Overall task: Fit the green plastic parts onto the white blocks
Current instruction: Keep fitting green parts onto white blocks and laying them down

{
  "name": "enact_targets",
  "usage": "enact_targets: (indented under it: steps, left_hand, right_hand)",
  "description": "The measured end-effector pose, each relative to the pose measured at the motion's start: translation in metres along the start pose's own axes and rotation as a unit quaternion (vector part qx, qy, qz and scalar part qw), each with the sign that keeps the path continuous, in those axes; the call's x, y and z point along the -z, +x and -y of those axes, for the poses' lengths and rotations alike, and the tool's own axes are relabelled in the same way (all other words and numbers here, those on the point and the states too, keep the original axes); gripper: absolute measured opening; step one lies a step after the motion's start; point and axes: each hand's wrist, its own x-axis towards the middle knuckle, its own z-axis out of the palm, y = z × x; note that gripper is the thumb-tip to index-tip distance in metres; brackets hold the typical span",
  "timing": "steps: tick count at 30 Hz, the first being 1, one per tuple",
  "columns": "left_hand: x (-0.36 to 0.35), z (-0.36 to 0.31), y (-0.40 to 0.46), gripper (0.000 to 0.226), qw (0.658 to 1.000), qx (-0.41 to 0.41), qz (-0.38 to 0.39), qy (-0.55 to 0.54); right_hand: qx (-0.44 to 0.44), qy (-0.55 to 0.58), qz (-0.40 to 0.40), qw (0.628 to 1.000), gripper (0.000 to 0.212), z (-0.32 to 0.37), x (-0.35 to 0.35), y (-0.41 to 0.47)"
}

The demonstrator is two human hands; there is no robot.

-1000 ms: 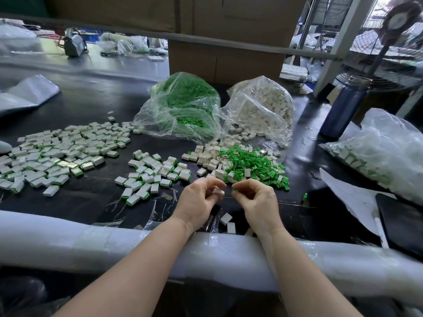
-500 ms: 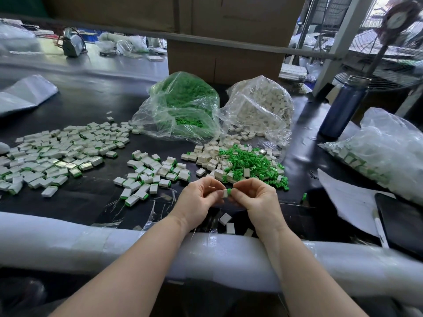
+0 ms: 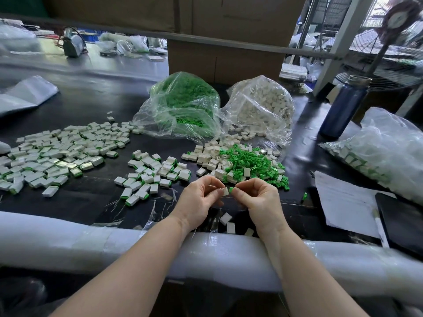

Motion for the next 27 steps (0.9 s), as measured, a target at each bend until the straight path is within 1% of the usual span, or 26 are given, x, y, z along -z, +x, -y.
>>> enact_targets:
  steps: [2,7,11,14,17,21,27]
  left_hand:
    - [-0.0003,0.0006,0.0007,0.015,1.000,0.004,0.000,0.002]
    - [0.0000,0.0013,0.0008,0.014,1.000,0.004,0.005,0.013]
    - [-0.0001,0.0014,0.0007,0.015,1.000,0.001,-0.001,0.010]
    - [-0.0005,0.0006,0.0001,0.017,1.000,-0.004,-0.001,0.016]
    - [-0.0005,-0.0005,-0.0001,0.017,1.000,0.000,0.004,0.016]
    - [0.0001,-0.0006,0.0000,0.017,1.000,-0.005,0.006,0.014]
    - [0.0010,0.0016,0.0014,0.017,1.000,-0.006,-0.002,0.001]
  right_hand:
    - [-0.002,0.017,-0.003,1.000,0.012,0.0002,0.0014,-0.0001]
    - [0.007,-0.028,0.027,0.999,0.015,-0.0002,-0.0014,-0.0004]
    - [0.001,-0.018,0.032,0.999,0.014,-0.0001,-0.0004,-0.0005]
    - [0.004,-0.013,0.033,0.999,0.017,0.0002,-0.0014,-0.0001]
    - [0.004,-0.018,0.039,0.999,0.019,0.0003,-0.0022,0.0001]
    - [0.004,-0.032,0.045,0.998,0.017,0.0006,-0.0025,-0.0008]
    - [0.027,-0.050,0.021,0.998,0.019,0.0033,-0.0043,-0.0020]
